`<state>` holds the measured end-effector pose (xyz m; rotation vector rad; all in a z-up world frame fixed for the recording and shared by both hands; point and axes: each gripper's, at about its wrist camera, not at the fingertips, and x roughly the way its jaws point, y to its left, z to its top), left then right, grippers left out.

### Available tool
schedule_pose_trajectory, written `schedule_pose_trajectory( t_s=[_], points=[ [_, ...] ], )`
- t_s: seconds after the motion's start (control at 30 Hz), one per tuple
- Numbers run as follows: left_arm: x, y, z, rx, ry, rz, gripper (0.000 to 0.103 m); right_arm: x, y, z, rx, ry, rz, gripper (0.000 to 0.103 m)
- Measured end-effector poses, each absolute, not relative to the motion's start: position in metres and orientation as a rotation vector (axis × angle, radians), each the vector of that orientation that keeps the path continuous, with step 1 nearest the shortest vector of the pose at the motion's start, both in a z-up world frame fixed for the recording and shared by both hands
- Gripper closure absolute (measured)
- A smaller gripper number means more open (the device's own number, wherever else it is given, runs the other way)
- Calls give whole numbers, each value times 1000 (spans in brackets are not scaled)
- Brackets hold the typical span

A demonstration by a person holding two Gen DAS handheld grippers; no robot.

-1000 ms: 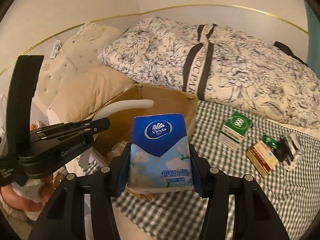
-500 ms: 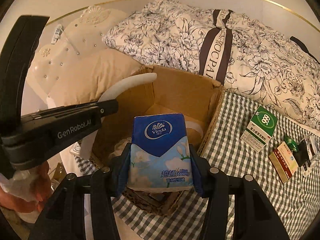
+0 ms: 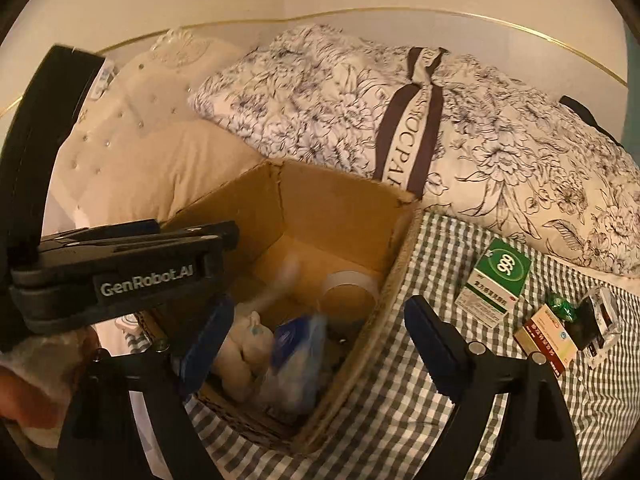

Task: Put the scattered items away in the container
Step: 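Carry the foam strip and tissue pack into the box and open both grippers, then move both open grippers from the box back to the medicine boxes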

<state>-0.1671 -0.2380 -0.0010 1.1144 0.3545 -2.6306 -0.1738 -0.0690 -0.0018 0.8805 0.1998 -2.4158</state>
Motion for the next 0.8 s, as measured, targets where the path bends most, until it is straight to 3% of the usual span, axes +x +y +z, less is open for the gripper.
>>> schedule_pose_trajectory(
  t_s=[0.13,0.37,0.47,0.8],
  points=[
    [-160,-224,-2,1119,339,-2636,9,-168,-37,2,848,154,-2463,16],
    [-150,-174,-7,1186,330,-2677,8,-161,42,-1,875,80,-2578,15],
    [-146,-143,-7,1196,307,-2718,0,-158,82,-1,882,51,-2633,15],
    [-155,-55,-16,1225,230,-2802,0,-149,199,-2,922,-19,-2717,13]
  ],
)
